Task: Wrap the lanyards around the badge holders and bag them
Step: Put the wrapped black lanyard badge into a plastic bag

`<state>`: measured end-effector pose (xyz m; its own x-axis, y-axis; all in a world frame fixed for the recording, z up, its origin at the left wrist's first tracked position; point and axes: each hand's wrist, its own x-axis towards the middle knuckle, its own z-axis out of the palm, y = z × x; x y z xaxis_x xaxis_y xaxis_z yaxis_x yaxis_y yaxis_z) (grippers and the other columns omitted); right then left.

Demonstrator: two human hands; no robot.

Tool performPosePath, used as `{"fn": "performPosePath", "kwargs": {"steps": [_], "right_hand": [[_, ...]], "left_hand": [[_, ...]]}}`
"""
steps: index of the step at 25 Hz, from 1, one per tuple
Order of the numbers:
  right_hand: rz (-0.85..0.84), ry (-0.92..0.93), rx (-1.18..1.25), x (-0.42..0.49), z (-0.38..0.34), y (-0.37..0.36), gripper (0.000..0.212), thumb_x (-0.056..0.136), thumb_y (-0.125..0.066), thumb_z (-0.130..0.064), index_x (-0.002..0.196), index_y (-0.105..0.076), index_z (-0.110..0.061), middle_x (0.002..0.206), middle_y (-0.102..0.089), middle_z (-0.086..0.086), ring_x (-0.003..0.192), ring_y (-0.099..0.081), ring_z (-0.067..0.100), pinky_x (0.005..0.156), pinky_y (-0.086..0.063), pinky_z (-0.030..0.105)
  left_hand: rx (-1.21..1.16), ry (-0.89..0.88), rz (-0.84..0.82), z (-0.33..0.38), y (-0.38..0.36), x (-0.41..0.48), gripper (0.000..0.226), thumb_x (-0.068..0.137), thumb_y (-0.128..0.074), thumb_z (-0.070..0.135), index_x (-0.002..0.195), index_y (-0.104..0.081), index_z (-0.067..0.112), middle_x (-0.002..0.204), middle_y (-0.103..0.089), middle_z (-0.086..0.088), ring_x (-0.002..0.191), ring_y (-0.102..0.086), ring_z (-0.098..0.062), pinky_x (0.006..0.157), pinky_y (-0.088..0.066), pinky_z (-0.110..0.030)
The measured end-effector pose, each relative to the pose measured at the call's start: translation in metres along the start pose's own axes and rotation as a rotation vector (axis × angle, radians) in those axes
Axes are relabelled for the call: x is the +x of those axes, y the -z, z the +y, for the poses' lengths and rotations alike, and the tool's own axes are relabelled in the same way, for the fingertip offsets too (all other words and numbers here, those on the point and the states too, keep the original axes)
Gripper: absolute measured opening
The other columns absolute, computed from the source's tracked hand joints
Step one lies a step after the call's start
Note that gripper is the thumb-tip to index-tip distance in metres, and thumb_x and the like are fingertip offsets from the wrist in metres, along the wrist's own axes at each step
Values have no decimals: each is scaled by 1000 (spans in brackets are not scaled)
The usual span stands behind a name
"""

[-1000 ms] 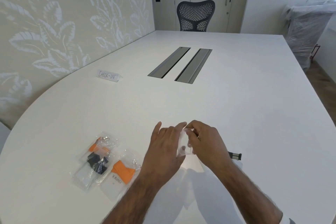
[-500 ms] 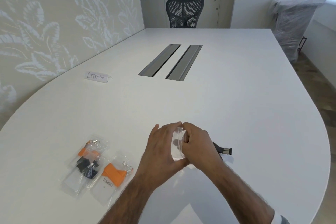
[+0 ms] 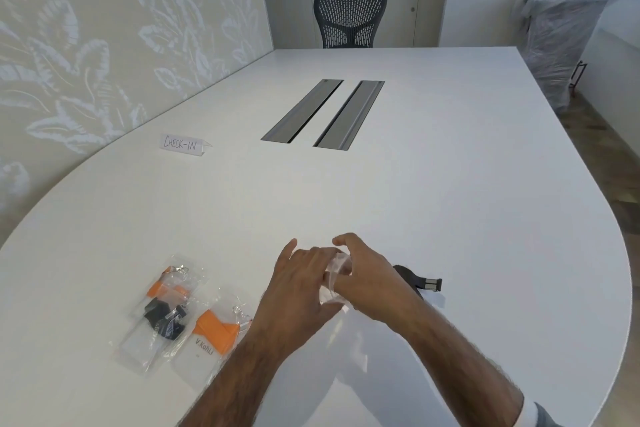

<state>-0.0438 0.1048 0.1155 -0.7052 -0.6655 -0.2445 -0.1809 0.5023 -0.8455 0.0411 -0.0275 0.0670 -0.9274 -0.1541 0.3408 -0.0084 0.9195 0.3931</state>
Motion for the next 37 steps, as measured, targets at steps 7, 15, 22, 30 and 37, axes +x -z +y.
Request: {"fn": "performPosePath", "kwargs": {"steps": [7,15,22,30,37], "right_hand": [[45,72,158,7,18,54,36,94,-67,-27,127,-59,-38,106,-68,-5,95,-70,16,81,-59,35],[128,-302,-439,18,68,62,75,79,-76,-49,142,-45,-22,133,-49,3,126,-43,25,86,-44,39],[52,-376,-480,24,66,50,65,66,-90,-39,111,-49,-15,113,-48,5,103,-55,29,83,-59,46],[-33,-335,-122,25,65,60,46,69,-89,-19,93,-50,-17,97,-63,8,68,-57,25,54,-44,31],[126,-115,145,17,40,72,37,77,-87,-14,98,-57,-9,89,-72,11,61,-67,20,48,-48,29]], "left_hand": [[-419,294,143,0,7,3,50,74,-88,33,111,-55,41,101,-67,17,97,-62,0,79,-46,-10],[-458,322,93,-6,7,0,63,76,-88,29,125,-50,44,103,-66,17,104,-61,-1,81,-41,-3],[-452,333,79,-10,7,1,69,76,-88,29,130,-49,44,103,-65,18,107,-59,0,84,-40,-3],[-435,337,88,-22,7,1,70,75,-88,28,130,-49,45,104,-66,19,108,-60,-2,86,-42,-9],[-359,319,93,-33,10,4,72,74,-88,31,130,-47,49,103,-63,22,105,-59,0,88,-45,-17]]}}
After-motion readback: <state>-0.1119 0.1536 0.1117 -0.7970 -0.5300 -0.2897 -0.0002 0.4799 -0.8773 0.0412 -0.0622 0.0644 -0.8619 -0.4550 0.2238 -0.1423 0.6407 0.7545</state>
